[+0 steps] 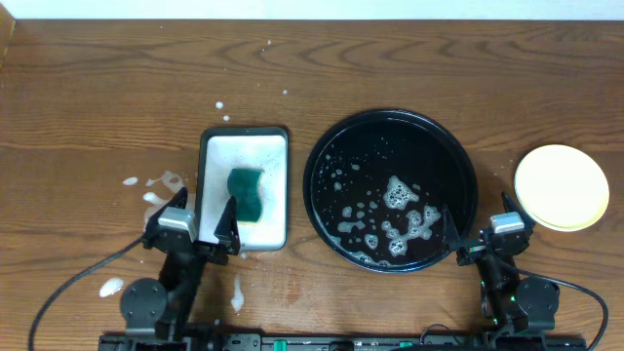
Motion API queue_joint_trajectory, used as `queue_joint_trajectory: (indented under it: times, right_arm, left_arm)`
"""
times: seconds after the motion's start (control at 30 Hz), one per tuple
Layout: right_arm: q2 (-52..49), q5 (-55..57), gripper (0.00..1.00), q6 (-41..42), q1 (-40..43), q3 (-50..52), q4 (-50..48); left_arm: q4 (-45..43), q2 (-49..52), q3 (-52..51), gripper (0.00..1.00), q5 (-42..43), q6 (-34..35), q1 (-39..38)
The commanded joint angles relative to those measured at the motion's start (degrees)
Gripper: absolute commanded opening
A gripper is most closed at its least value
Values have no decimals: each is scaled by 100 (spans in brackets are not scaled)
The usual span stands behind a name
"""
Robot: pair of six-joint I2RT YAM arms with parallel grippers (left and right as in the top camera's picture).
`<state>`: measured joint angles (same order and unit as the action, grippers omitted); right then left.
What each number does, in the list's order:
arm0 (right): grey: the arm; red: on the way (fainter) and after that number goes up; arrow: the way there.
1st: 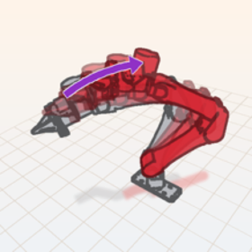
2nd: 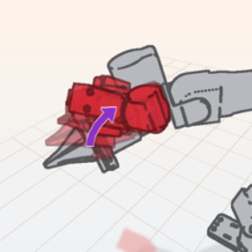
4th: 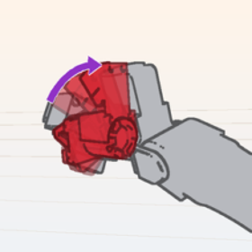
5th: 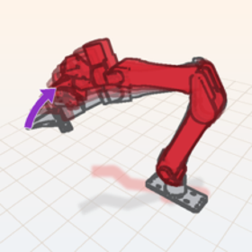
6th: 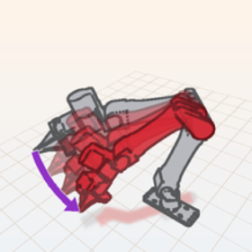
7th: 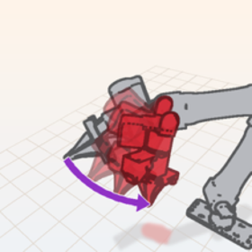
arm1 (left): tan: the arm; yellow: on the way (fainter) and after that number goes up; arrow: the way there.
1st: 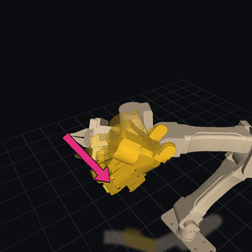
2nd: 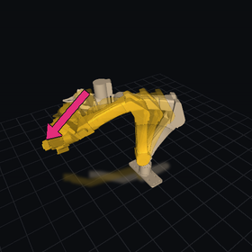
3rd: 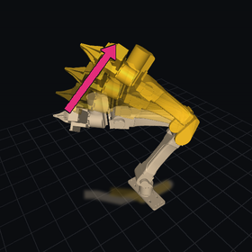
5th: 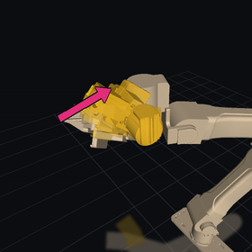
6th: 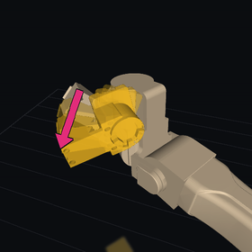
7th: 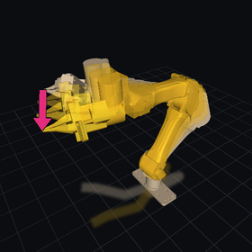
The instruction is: Clean dirty plates on tray and stack at the side
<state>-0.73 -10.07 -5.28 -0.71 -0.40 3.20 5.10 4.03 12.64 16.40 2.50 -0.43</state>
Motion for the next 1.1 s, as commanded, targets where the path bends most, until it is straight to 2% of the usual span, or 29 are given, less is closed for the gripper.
queue_joint_trajectory:
  times: [0.0,0.17,0.5,0.67,1.07]
  right_arm:
    - [7,-31,99,-57,50,9,20]
    - [7,-31,99,-57,50,9,20]
    - [7,-31,99,-57,50,9,20]
    - [7,-31,99,-57,50,9,20]
    - [7,-31,99,-57,50,9,20]
  left_arm:
    - [-455,-374,-544,82,48,-144,33]
    - [-1270,-393,-1259,83,52,-140,31]
    - [-785,-393,-1241,83,52,-140,31]
    - [-221,-393,-1241,83,50,-142,31]
    - [-256,-380,-1241,83,52,-140,31]
